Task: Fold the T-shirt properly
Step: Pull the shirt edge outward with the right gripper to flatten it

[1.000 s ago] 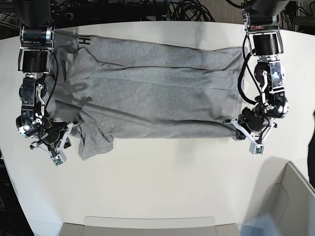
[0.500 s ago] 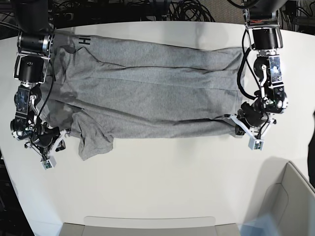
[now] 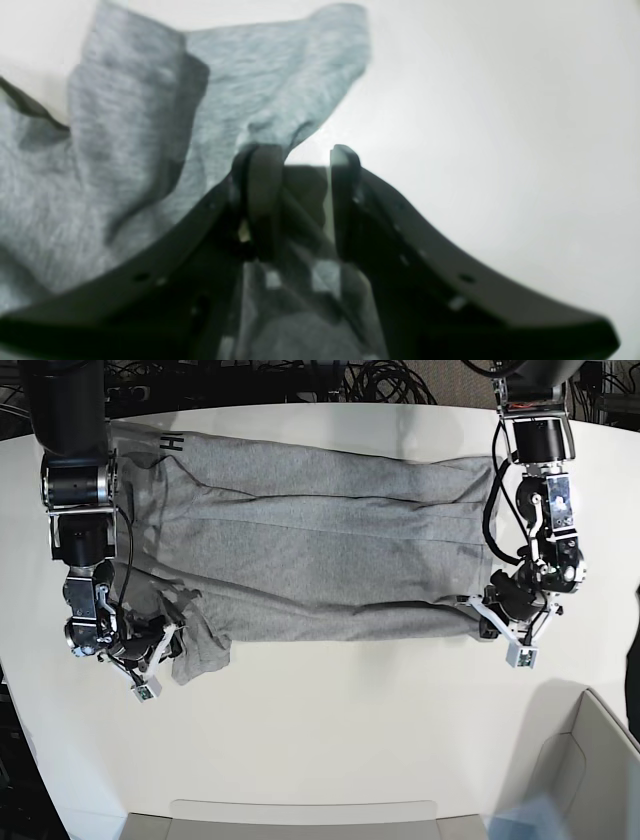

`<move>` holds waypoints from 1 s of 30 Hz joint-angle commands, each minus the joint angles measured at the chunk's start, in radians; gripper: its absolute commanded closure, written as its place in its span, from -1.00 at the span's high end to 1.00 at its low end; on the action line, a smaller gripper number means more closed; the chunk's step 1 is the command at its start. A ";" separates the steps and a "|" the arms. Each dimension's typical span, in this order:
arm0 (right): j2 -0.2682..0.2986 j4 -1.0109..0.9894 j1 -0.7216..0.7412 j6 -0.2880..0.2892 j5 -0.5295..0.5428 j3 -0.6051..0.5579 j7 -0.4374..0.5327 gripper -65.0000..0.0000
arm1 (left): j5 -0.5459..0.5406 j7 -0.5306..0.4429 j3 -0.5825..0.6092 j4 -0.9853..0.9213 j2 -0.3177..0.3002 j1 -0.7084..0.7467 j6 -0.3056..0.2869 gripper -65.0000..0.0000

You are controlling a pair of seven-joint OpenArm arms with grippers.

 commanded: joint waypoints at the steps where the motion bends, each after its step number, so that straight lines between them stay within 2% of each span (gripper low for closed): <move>1: 0.001 -0.012 0.028 0.000 -0.003 0.001 0.004 -0.45 | -0.006 -0.022 -0.005 0.017 -0.013 -0.029 0.000 -1.00; 5: -0.013 -0.046 -0.006 0.000 -0.011 -0.002 0.033 -0.45 | -0.006 -0.022 -0.004 0.014 -0.012 -0.055 0.000 -1.00; 8: -0.028 -0.046 -0.030 0.000 -0.124 -0.002 0.030 -0.48 | -0.006 -0.022 -0.004 -0.021 -0.010 -0.058 0.000 -1.00; 10: -0.038 -0.046 -0.037 0.004 -0.230 -0.002 0.030 -0.65 | -0.006 -0.024 -0.004 -0.044 -0.010 -0.059 0.000 -1.00; 12: -0.045 -0.044 -0.037 0.003 -0.293 0.001 0.017 -1.00 | -0.006 -0.042 -0.004 -0.052 -0.009 -0.070 0.000 -1.00; 16: -0.039 -0.035 -0.033 0.003 -0.287 0.004 0.010 -1.00 | -0.006 -0.056 -0.001 -0.054 -0.007 -0.070 0.000 -1.00; 21: -0.011 0.123 -0.046 0.008 -0.279 0.006 -0.019 -1.00 | -0.006 -0.055 -0.002 -0.054 -0.007 -0.070 0.000 -1.00; 30: 0.113 0.413 -0.119 0.008 0.000 0.006 -0.207 -1.00 | -0.006 -0.047 -0.004 -0.052 -0.006 -0.067 0.000 -1.00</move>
